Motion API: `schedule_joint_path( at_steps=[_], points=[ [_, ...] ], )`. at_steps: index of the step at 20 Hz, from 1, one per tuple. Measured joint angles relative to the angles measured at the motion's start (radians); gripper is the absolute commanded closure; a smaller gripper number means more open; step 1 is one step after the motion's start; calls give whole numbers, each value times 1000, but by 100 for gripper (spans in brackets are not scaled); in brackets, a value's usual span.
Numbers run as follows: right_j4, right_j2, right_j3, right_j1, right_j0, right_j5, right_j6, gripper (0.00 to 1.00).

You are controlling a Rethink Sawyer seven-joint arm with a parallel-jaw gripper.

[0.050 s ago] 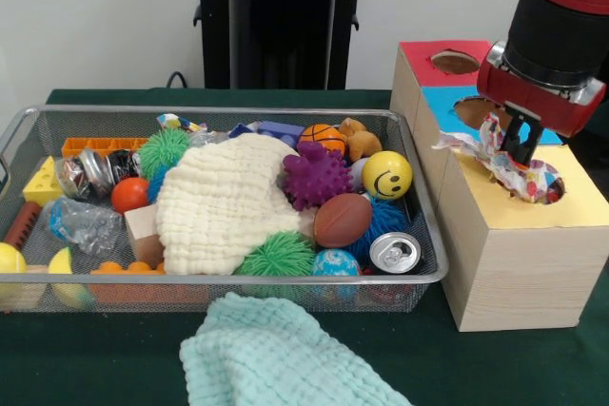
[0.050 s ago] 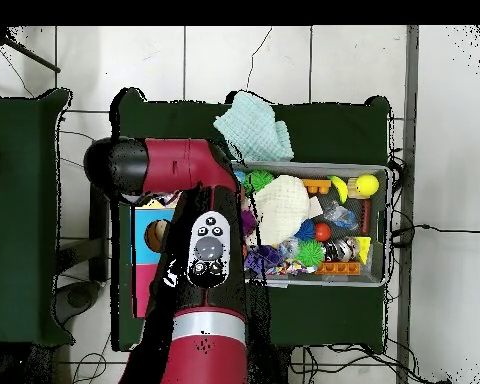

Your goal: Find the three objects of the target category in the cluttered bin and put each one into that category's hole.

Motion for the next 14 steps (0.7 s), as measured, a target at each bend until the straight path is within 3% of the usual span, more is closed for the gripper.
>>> schedule_joint_path(
  at_steps=[7,14],
  points=[
    [16,1,52,-16,0,-71,0,100],
    [16,4,37,7,0,-98,0,100]
  ],
)
